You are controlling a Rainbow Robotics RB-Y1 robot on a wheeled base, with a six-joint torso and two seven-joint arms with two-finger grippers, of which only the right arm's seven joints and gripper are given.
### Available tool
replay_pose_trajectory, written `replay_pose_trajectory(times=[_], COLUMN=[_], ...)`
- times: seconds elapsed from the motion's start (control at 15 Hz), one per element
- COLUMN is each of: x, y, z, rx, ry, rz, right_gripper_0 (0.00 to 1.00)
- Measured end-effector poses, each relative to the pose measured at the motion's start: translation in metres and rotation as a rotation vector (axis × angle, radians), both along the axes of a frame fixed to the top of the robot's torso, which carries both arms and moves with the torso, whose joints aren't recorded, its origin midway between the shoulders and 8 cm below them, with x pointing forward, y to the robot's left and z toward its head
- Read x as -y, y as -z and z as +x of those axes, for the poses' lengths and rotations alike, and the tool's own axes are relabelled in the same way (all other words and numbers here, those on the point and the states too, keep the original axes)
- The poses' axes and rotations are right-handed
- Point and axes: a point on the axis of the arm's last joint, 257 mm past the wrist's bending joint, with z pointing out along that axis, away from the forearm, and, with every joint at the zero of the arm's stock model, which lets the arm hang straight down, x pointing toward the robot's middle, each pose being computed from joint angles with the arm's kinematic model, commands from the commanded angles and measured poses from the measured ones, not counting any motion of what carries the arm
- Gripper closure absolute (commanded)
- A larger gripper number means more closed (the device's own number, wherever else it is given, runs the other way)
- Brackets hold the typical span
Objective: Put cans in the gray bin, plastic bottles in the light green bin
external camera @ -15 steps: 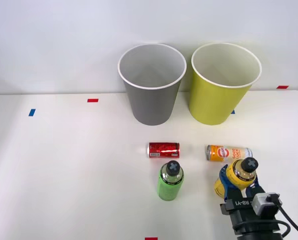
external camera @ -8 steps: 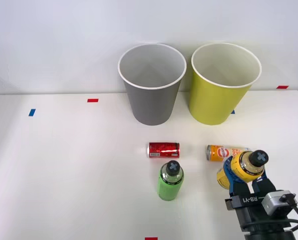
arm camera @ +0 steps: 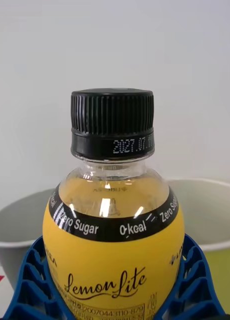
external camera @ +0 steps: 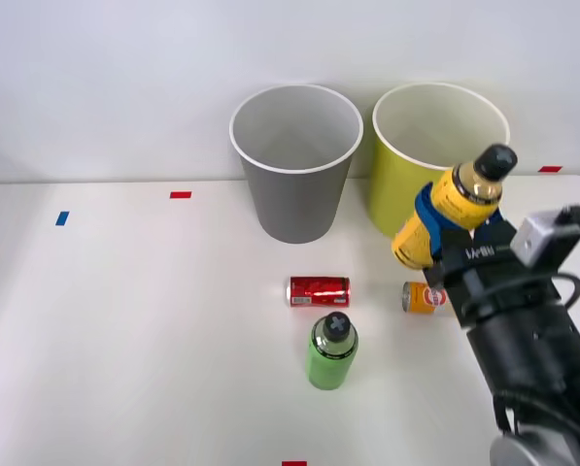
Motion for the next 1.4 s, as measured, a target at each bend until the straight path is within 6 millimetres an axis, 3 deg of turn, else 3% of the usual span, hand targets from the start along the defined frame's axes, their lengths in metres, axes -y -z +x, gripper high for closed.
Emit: replay_pose_trajectory(times=[0.33, 0.73, 1.07, 1.4], x=[0.002, 0.038, 0.055, 0.052], y=[-0.069, -0.099, -0.095, -0.090], z=[0.054, 0.135, 0.167, 0.189], rx=[-0.026, 0.021, -0.003, -0.030], ry=[-0.037, 0.014, 0.060, 0.064], rz=[0.044, 0.135, 0.074, 0.029], right_gripper_0=[1.00, 1.00, 1.00, 1.00])
